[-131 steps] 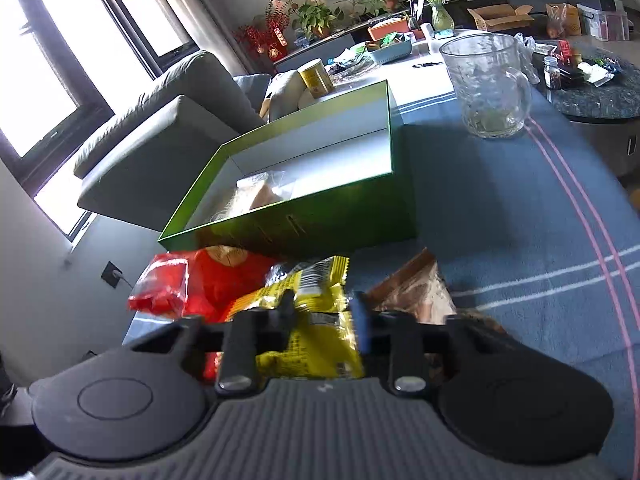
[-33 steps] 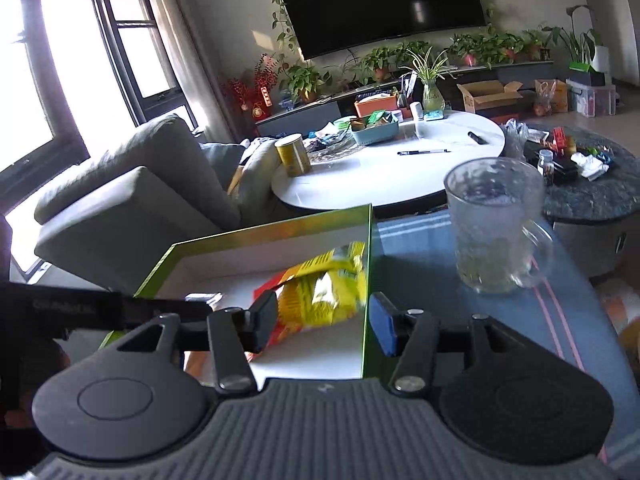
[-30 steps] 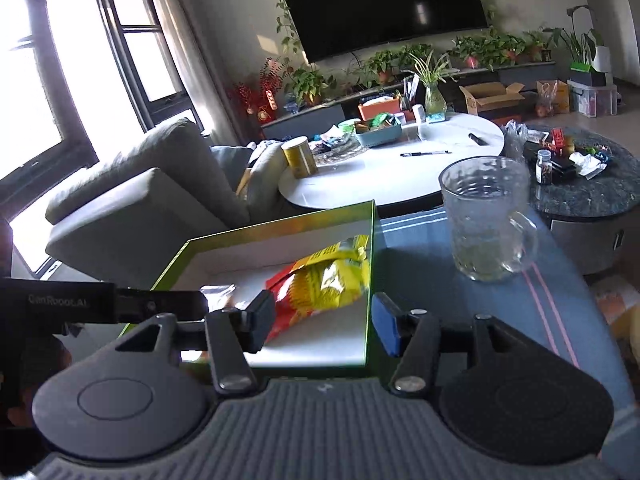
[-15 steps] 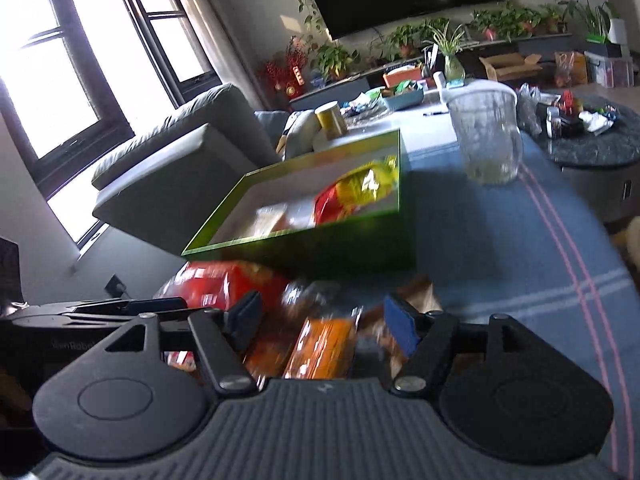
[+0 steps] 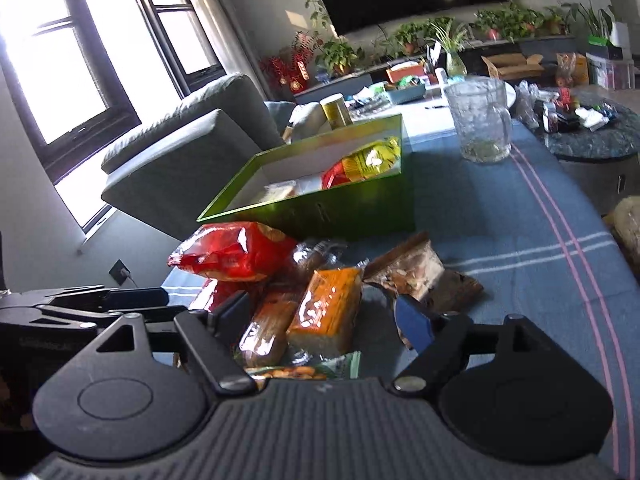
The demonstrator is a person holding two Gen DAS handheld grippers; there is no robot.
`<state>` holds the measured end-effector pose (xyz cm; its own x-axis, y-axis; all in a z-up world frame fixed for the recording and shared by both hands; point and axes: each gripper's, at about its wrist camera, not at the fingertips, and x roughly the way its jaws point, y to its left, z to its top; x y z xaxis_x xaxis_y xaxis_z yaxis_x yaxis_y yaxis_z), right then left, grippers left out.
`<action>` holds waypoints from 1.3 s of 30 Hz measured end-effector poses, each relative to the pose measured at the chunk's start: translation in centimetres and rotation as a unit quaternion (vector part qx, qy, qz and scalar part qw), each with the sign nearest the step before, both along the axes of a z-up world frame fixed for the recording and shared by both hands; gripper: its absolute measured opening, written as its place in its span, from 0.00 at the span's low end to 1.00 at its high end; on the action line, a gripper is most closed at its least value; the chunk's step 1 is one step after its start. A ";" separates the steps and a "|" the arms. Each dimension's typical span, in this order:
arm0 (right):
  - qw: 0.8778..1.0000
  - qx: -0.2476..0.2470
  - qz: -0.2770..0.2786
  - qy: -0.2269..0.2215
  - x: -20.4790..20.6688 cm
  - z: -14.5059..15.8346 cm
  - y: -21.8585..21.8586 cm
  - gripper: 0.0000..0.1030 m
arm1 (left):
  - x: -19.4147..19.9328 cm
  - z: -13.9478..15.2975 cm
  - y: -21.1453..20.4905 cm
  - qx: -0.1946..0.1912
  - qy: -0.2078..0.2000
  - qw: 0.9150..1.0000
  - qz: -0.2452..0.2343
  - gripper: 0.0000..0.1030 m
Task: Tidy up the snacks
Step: 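Grasp the green cracker bag with the right gripper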
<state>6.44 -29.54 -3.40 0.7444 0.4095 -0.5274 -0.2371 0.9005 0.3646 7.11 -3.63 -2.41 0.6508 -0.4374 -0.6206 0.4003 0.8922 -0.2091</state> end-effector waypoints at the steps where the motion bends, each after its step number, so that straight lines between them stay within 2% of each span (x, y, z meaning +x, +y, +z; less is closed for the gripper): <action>1: 1.000 0.000 -0.002 0.003 0.0 -0.2 -0.1 0.63 | -0.1 -0.1 0.1 0.000 0.001 1.000 -0.001 0.72; 19: 0.999 0.005 0.014 0.036 -2.0 -1.0 0.1 0.64 | -2.9 -2.0 1.0 -0.007 0.022 1.000 -0.019 0.72; 29: 0.998 0.008 0.026 0.057 -3.3 -1.9 0.6 0.64 | -3.5 -4.0 0.2 -0.005 0.067 0.997 -0.027 0.72; 36: 0.998 0.008 0.032 0.063 -3.5 -2.1 1.1 0.64 | -3.2 -4.6 -0.3 0.003 0.078 0.997 -0.026 0.72; 39: 0.997 0.007 0.031 0.067 -3.2 -2.3 1.4 0.64 | -2.7 -5.1 -0.3 -0.006 0.087 0.996 -0.022 0.72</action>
